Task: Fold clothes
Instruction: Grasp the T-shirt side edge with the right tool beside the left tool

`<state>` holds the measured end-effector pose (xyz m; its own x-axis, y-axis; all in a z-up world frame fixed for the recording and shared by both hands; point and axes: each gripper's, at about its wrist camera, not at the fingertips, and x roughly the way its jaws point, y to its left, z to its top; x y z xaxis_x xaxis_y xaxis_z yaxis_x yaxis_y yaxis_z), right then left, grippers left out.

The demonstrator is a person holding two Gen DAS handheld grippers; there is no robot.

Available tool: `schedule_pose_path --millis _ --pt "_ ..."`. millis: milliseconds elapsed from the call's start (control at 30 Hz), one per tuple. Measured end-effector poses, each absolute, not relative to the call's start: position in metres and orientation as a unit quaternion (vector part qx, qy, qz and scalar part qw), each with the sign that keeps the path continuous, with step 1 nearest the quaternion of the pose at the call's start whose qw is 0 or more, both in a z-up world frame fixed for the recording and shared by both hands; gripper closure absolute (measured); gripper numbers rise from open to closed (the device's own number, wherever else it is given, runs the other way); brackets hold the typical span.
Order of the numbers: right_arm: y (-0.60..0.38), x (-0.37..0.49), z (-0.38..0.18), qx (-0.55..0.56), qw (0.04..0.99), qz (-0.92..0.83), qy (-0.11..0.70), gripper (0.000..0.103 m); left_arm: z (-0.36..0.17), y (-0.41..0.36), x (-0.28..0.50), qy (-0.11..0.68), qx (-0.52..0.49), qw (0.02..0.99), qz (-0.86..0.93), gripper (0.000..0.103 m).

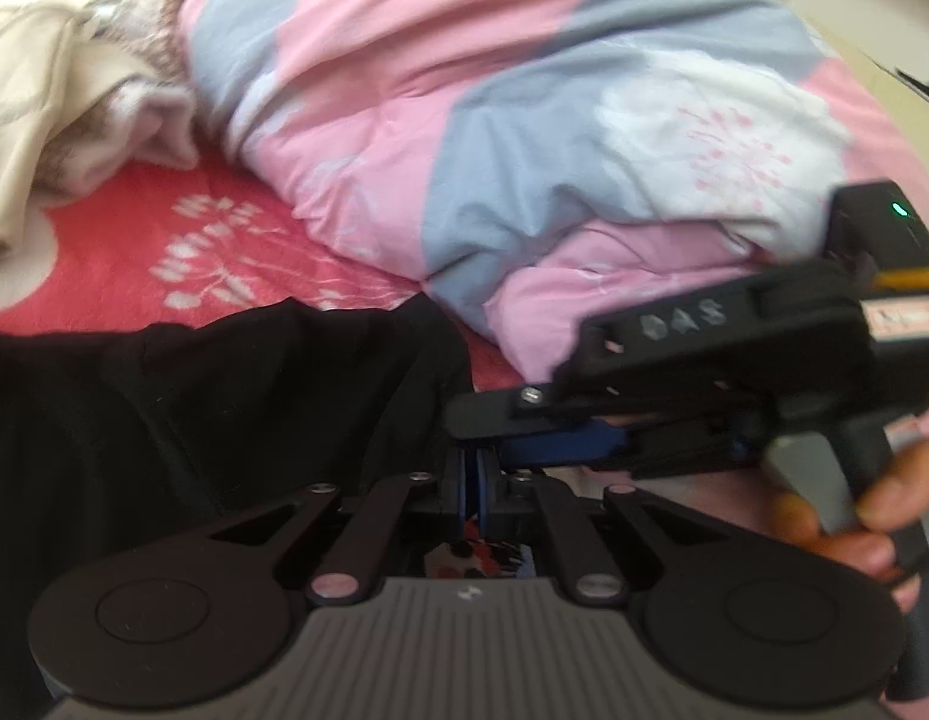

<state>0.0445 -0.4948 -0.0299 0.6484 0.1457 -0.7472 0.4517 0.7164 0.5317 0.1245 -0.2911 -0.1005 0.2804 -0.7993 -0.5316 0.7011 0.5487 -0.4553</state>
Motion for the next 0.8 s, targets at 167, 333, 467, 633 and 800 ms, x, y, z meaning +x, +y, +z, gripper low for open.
schedule_pose_path --millis 167,333,467,633,800 --pt "-0.488 0.05 -0.036 0.363 0.832 -0.084 0.41 0.094 -0.098 -0.291 0.119 0.372 -0.051 0.79 -0.485 0.097" --pt "-0.48 0.045 -0.031 0.307 0.852 -0.088 0.415 0.099 -0.095 -0.283 0.117 0.375 -0.05 0.782 -0.496 0.078" --pt "-0.47 0.04 -0.025 0.248 0.869 -0.092 0.418 0.099 -0.1 -0.277 0.129 0.395 -0.055 0.794 -0.459 0.076" --pt "-0.449 0.033 -0.025 0.12 0.89 -0.104 0.428 0.099 -0.109 -0.276 0.146 0.422 -0.052 0.816 -0.392 0.08" --pt "-0.426 0.033 -0.038 -0.05 0.884 -0.126 0.447 0.1 -0.113 -0.28 0.15 0.425 -0.037 0.826 -0.368 0.087"
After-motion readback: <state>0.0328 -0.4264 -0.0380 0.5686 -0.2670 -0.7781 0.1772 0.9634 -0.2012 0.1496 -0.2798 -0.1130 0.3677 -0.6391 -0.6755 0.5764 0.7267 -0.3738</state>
